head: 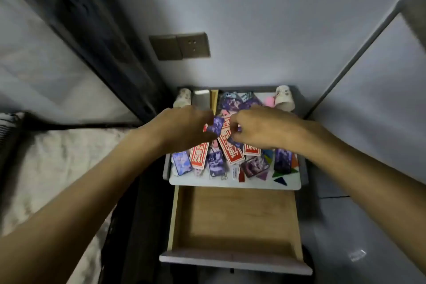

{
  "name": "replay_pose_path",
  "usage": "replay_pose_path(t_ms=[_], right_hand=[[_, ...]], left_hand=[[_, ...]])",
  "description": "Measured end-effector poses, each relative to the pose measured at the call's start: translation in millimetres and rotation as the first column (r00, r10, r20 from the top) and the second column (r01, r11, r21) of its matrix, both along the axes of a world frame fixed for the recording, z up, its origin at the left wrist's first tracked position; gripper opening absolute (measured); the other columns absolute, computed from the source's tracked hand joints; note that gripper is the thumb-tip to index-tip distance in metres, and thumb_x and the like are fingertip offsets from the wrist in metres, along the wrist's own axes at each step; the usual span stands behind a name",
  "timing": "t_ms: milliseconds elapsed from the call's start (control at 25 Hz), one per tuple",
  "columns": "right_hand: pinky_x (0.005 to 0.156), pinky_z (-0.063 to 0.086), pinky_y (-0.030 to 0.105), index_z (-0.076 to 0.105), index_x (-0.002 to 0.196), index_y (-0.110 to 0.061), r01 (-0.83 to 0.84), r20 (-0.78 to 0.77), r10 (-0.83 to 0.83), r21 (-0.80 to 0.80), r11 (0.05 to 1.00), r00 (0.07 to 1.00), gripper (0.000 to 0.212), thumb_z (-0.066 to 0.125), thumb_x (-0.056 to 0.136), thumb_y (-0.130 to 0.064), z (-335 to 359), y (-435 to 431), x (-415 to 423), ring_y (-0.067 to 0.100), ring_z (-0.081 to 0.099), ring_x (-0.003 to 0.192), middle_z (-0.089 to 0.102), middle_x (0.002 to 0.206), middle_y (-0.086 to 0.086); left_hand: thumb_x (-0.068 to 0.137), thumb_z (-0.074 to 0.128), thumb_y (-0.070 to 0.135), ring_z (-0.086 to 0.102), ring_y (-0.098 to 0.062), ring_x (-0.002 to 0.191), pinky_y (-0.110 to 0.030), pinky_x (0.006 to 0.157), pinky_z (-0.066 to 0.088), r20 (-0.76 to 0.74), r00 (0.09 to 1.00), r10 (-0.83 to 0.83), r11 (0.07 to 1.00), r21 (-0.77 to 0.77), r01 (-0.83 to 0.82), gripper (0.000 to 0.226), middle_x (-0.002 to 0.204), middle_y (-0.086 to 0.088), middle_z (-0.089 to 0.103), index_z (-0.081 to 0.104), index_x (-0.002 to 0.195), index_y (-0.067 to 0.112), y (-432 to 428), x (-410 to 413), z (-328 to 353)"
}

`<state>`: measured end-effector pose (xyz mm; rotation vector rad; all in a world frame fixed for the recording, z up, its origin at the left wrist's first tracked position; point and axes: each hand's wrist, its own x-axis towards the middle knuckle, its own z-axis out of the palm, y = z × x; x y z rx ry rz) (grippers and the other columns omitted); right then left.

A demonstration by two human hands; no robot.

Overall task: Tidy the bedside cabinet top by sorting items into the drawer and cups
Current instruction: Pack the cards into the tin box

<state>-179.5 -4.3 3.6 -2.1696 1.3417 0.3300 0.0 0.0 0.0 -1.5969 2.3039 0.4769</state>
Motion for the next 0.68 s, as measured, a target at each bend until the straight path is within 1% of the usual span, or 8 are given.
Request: replay_pose_path(t_ms=[40,120,160,280,400,480,560,680], right_hand=[[0.059,0.051,0.030,0.065,0.104,-0.015,-0.007,-0.027,0.008,0.037,0.999,1.000,0.020,0.053,0.097,-0.029,-28.4,1.1,3.1,0.016,0.064,0.071,0.067,0.088,0.004],[0.070,0.057,0.036,0.064,0.107,-0.016,-0.029,-0.028,0.030,0.050,0.998,0.999,0.019,0.053,0.096,-0.027,-89.5,2.7,7.2,0.019,0.065,0.078,0.067,0.094,0.005],[0.073,0.057,0.038,0.064,0.107,-0.016,-0.040,-0.052,0.044,0.067,0.997,0.998,0.018,0.053,0.096,-0.026,-115.7,5.3,8.2,0.019,0.065,0.080,0.066,0.094,0.004],[0.067,0.051,0.033,0.066,0.107,-0.015,-0.076,-0.064,0.081,0.079,0.994,0.995,0.020,0.053,0.096,-0.025,-177.4,8.8,8.1,0.017,0.062,0.075,0.065,0.091,0.004],[0.057,0.043,0.027,0.065,0.110,-0.014,-0.112,-0.032,0.115,0.076,0.991,0.993,0.021,0.053,0.097,-0.025,-214.7,7.4,5.1,0.011,0.056,0.067,0.063,0.084,0.001],[0.056,0.040,0.026,0.065,0.110,-0.014,-0.116,0.003,0.116,0.052,0.992,0.993,0.021,0.054,0.097,-0.027,-234.6,5.9,2.3,0.010,0.055,0.066,0.060,0.079,-0.001],[0.059,0.044,0.029,0.064,0.109,-0.015,-0.116,0.027,0.116,0.024,0.993,0.993,0.022,0.055,0.097,-0.030,-251.3,9.0,0.0,0.012,0.057,0.068,0.062,0.080,-0.001],[0.070,0.051,0.035,0.063,0.110,-0.018,-0.126,0.039,0.124,0.033,0.992,0.991,0.022,0.054,0.097,-0.033,-265.6,17.0,-3.7,0.016,0.064,0.078,0.067,0.089,0.000]], left_hand=[[0.092,0.050,0.057,0.062,-0.023,0.105,-0.037,0.084,0.050,0.036,0.999,-0.004,1.000,0.018,0.004,0.040,0.120,0.000,0.064,0.049,0.123,0.032,2.0,1.7,-26.4],[0.093,0.050,0.057,0.061,-0.024,0.106,-0.035,0.080,0.048,0.068,0.997,-0.028,1.000,0.013,0.027,0.040,0.120,0.000,0.064,0.049,0.123,0.031,4.2,7.1,-89.0],[0.093,0.050,0.056,0.061,-0.024,0.106,-0.034,0.078,0.047,0.086,0.996,-0.017,0.999,0.032,0.014,0.040,0.119,0.000,0.064,0.049,0.124,0.031,9.7,9.2,-114.0],[0.094,0.052,0.052,0.060,-0.022,0.104,-0.032,0.076,0.045,0.061,0.998,-0.003,0.998,0.065,-0.001,0.039,0.119,0.001,0.064,0.051,0.124,0.028,15.6,6.7,-173.1],[0.095,0.052,0.050,0.060,-0.022,0.104,-0.034,0.081,0.048,0.023,1.000,0.008,0.999,0.046,-0.009,0.037,0.121,-0.001,0.064,0.052,0.124,0.026,15.6,3.3,-209.2],[0.095,0.054,0.046,0.059,-0.021,0.105,-0.030,0.078,0.044,-0.012,1.000,0.015,1.000,0.028,-0.015,0.037,0.123,0.000,0.063,0.052,0.125,0.025,16.7,1.4,-226.8],[0.095,0.055,0.046,0.058,-0.021,0.105,-0.030,0.078,0.043,-0.017,0.999,0.027,1.000,0.009,-0.027,0.036,0.123,0.000,0.063,0.053,0.124,0.025,22.3,-1.0,-241.7],[0.094,0.055,0.048,0.060,-0.020,0.096,-0.035,0.084,0.051,-0.003,0.999,0.043,0.999,0.030,-0.043,0.038,0.122,-0.004,0.063,0.053,0.124,0.023,30.1,-2.0,-251.1]])
